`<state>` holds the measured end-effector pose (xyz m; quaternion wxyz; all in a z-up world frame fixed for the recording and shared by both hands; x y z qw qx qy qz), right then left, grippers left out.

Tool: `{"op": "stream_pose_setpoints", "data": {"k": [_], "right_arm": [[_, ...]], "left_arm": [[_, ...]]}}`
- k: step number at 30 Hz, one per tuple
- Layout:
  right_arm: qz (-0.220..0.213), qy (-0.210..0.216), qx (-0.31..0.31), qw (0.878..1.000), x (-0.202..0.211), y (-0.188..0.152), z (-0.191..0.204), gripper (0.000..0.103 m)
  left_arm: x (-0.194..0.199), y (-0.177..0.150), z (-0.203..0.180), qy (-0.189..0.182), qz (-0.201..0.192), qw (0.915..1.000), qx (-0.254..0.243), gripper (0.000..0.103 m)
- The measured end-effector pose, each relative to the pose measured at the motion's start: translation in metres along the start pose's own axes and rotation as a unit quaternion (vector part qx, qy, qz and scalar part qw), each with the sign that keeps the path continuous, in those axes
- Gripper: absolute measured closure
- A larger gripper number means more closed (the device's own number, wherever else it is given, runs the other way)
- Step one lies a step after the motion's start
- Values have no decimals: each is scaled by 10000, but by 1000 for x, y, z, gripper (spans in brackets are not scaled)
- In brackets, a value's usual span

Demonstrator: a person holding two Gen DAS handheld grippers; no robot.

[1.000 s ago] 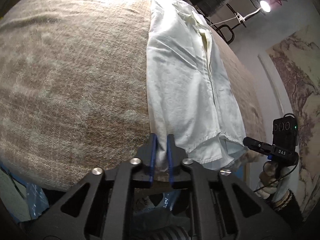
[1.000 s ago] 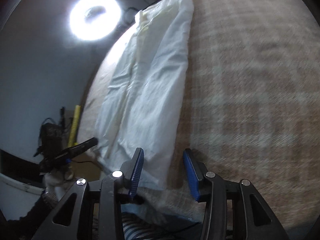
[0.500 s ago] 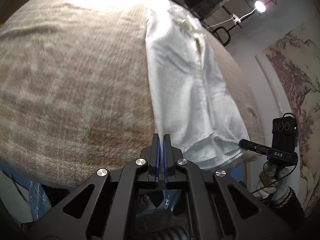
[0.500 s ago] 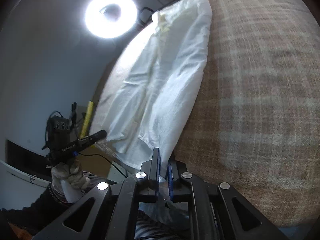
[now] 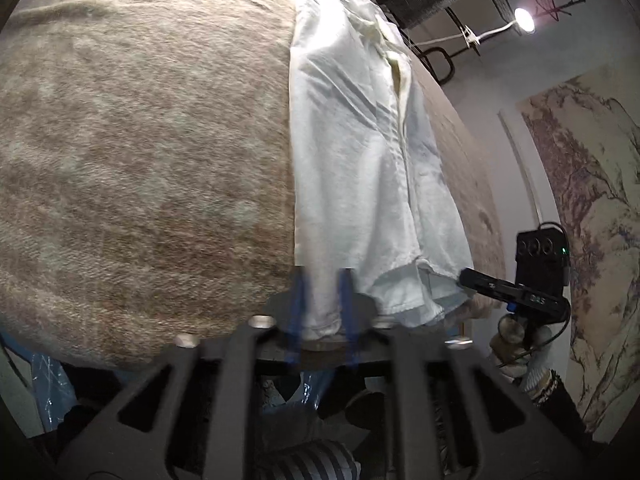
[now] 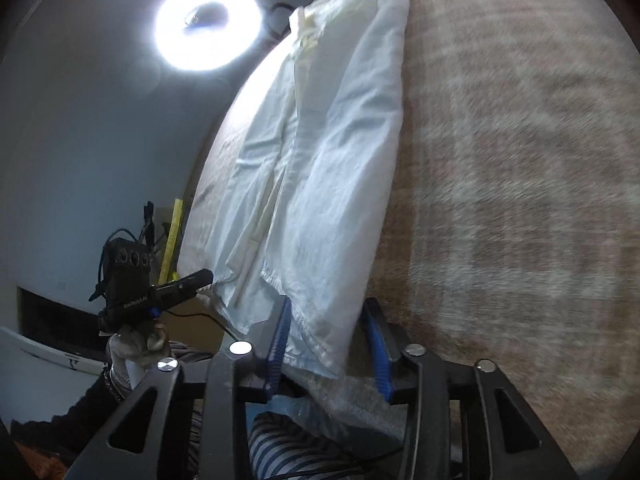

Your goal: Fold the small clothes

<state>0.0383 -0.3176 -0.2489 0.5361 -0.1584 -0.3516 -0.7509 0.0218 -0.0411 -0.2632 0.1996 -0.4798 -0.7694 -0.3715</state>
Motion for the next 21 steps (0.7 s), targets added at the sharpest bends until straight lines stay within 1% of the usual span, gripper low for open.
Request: {"op": "stream_pose_setpoints", "data": {"k": [1,4,5,7,12,16,21], "right_arm": [[57,28,6,10000,-5,-1,2,77],[141,5,131,9998,-15,-3,9,90],[138,12,149,9998,-15,-3,10,93],[62,120,61,9999,-13,0,12,95],[-314,425,-269,9982,2,14,15,97],[-572,545,-323,9964,13,29,19,97],[-809,577,-257,9947,17,52,28,98]], "left_arm": [[0,0,-2,-18,4,10000,-1,97],[1,3,-7,-124,28,9999,77,99],[2,5,-9,-166,27,9998,121,100],[4,9,-16,-267,18,9995,152,100],[8,30,-35,-374,-69,9993,-33,101],[10,53,-48,-429,-201,9988,-120,101],[7,83,-58,-498,-343,9981,-131,101]]}}
Point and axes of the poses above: each gripper's, at about its wrist camera, not at the fingertips, and x roughly against the way its jaws point, z to its left, y to its top, the point moved 9 cm from there along -x, roughly the way its jaws point, and after that the axes turned 11 degrees about -z, right-handed, at the moved point
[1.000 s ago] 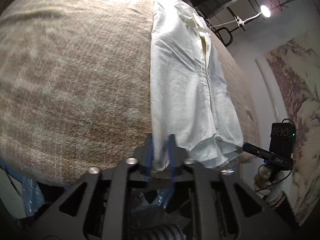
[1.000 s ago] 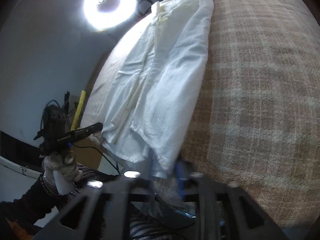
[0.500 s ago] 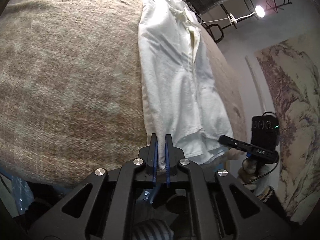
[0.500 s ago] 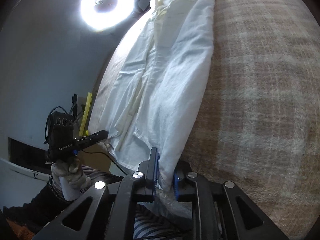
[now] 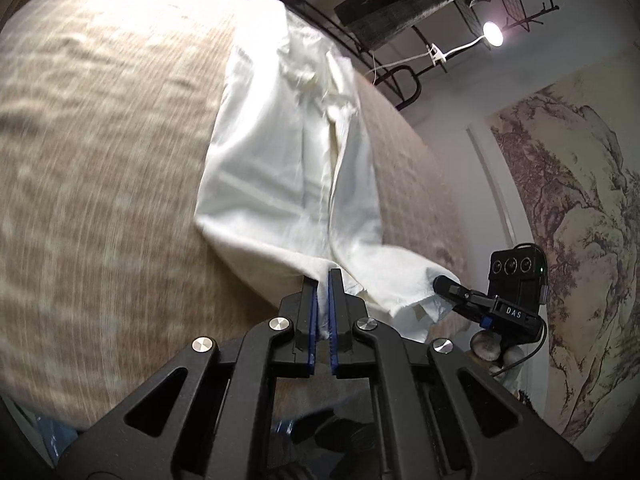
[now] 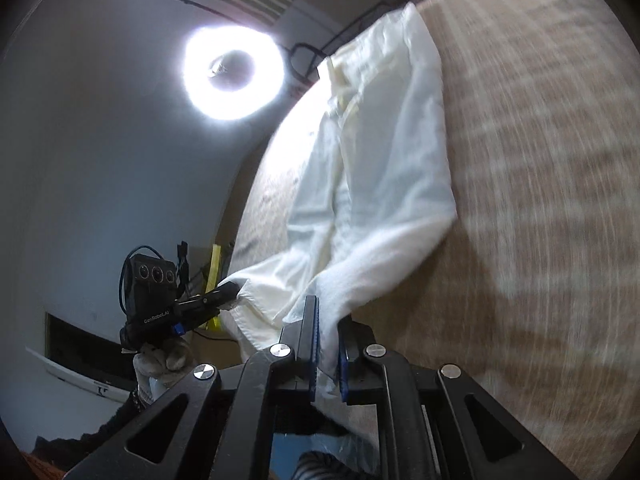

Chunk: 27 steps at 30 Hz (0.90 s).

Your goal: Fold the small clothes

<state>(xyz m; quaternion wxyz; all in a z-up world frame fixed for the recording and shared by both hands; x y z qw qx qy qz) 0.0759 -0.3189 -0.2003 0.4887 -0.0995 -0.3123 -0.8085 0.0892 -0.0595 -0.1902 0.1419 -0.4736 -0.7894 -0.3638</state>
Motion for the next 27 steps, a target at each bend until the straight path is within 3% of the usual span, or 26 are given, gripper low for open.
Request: {"op": "stream_pose_setpoints", "data": {"k": [11,25,27], "right_arm": [[-494,-193,-205,9984,-22,69,-3,98],[-641,-469,-849,9932,-63,120,-43,97],[-636,-464,-855,9932,-67,125,-44,94]], "left_arm": [[-31,79,5,179,-348,9992,57,101],[-68,120,28,419,-511,9975,233,101],[-70,125,30,468,-551,9971,238,97]]}}
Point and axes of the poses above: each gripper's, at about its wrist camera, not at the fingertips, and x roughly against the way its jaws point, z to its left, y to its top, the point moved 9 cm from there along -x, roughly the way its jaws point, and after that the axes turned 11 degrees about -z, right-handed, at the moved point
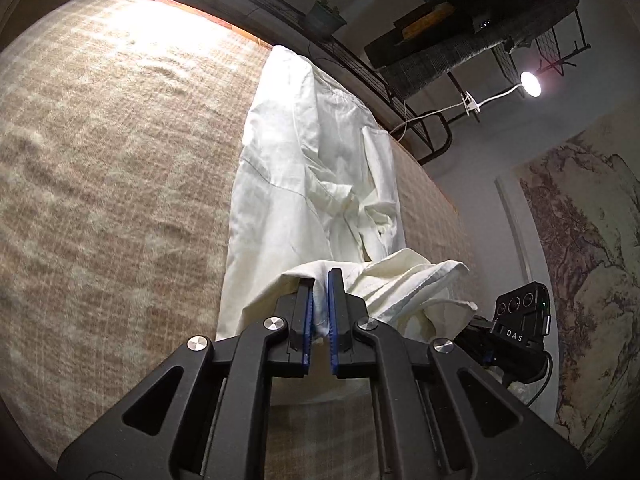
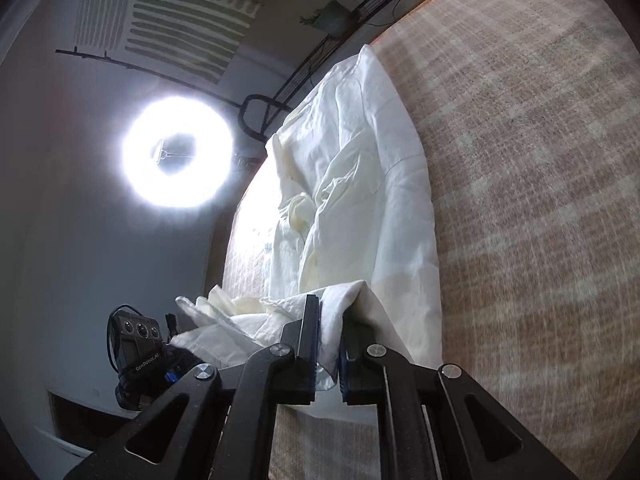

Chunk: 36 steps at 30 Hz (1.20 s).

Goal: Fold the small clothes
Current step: 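Lay the hem over the shirt body and open both grippers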

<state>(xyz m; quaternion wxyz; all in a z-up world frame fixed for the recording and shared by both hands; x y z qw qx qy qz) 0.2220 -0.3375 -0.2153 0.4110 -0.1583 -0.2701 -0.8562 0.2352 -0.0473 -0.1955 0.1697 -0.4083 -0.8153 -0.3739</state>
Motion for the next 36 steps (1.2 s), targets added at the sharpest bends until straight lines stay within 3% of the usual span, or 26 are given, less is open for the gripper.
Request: {"op": "stream_pose_setpoints", "data": {"k": [1,2,4,5,10,15,19,23,24,26,31,33,35,36], "right_arm": [[4,-2,6,10000,-1,2,0,91],[10,-34,23,10000,-1,2,0,81],[-27,-161,120,9998,1,6,-1,68],[-62,-196,176,9996,2,8,0,61],[-181,-478,594,9969,10,15,0,61],[33,-973,995,9903,4,4,-14,63],[134,-1027,996,9896,-1,-1,-21,64],[154,-1064,1096,9881,-5,-2,-21,73],[159,-1037,1084,9886,-6,-2,-21,75],[163,-988,1048,9894,-7,-1,-22,82],[129,-853,1015,9911,-2,0,-21,87],[120,-857,1134,9898,0,0,-18,82],[135,-937,1283,9872,3,0,-16,70],[121,-962,1363,9859,3,0,-14,67]], "left_arm": [[-2,3,2,54,10,10000,-1,90],[-3,6,4,107,-5,9999,12,78],[-1,14,5,111,-129,9998,36,64],[2,19,6,116,-224,9997,29,61],[12,26,11,245,-348,9990,-160,61],[3,5,26,419,-24,9988,-262,61],[-9,-10,33,435,226,9986,-200,61],[-19,-17,24,375,321,9980,-407,62],[-20,-18,21,354,339,9974,-528,66],[-22,-20,19,382,364,9965,-644,92],[-13,-12,29,553,99,9972,-501,92],[-10,-8,36,702,56,9968,-391,81],[-6,-3,41,725,-57,9969,-290,56],[-5,-2,42,740,-100,9968,-287,54]]}}
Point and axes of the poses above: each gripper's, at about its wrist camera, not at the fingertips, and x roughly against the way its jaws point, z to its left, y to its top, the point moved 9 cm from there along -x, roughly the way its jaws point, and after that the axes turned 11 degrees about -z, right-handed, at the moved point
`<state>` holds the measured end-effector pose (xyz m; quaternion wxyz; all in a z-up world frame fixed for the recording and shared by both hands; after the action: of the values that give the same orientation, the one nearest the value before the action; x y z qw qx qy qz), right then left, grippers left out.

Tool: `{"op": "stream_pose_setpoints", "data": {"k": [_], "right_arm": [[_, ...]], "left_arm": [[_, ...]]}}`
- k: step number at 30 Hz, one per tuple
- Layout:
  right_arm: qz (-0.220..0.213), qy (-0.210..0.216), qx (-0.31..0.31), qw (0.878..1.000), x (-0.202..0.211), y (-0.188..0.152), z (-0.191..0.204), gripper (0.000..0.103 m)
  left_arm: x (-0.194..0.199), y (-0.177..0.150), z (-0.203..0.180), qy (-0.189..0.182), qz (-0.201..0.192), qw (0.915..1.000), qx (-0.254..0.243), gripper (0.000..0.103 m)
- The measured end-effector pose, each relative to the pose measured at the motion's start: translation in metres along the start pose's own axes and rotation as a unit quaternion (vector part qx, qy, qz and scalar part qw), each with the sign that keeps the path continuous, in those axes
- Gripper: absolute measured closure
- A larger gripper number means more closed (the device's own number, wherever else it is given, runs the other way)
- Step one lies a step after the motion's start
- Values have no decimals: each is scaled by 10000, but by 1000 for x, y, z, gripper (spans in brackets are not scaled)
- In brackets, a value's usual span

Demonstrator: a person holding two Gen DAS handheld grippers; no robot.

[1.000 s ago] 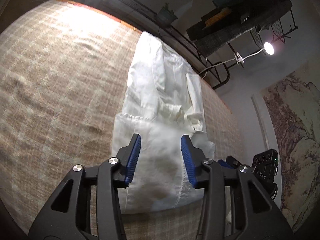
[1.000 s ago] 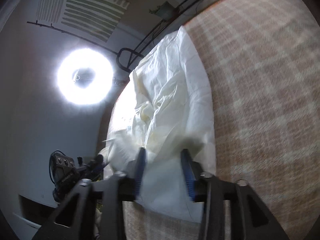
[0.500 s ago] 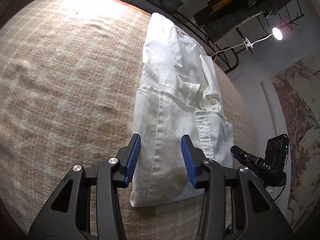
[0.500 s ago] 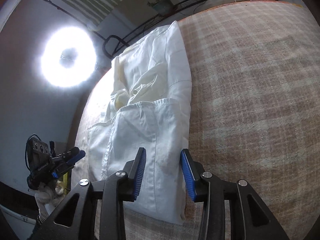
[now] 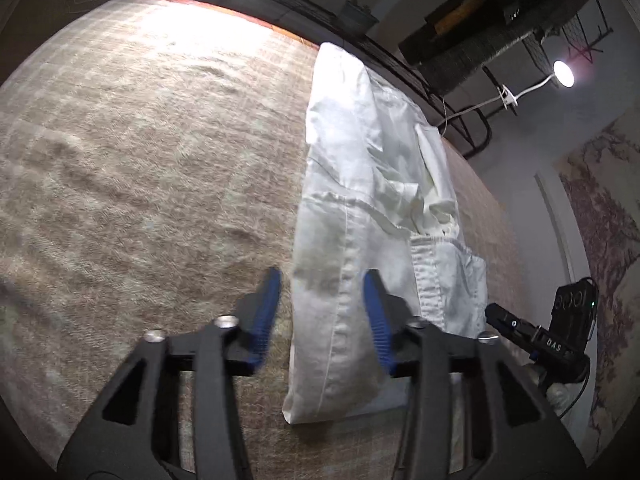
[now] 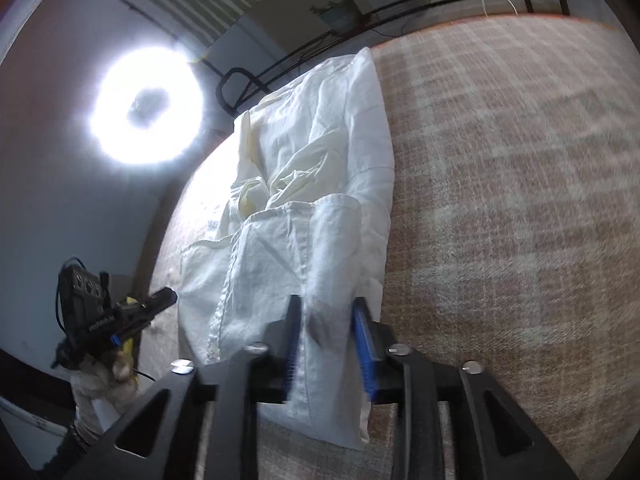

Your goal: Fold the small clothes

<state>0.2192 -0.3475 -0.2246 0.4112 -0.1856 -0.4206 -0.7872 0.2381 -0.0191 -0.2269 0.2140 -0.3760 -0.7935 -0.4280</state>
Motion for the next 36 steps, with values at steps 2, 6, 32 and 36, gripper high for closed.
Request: {"op": "stream_pose_setpoints", "data": {"k": [2,6,32,36], "right_arm": [[-8,-25,57,10000,-1,0,2,65],[121,-70,48,9999,-9,-6,0,64],[53,433,-110,9990,-5,-4,0,90],[42,453,-120,9989,-4,-4,0,90]], "left_arm": [[-4,-1,1,-37,82,9999,52,54],[-11,-9,2,-16,258,9997,45,54],[-13,-7,-7,90,109,9986,-507,48],[-20,-15,-13,32,265,9980,-578,60]]}}
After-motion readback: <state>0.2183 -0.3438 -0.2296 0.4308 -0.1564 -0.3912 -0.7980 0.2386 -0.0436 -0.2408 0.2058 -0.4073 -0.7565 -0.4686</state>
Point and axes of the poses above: each gripper's, at about its wrist camera, not at the fingertips, and x roughly against the way its jaws point, z to its left, y to its top, the point moved 9 cm from there along -x, roughly the way its jaws point, and after that the axes turned 11 degrees about -z, right-handed, at the moved point
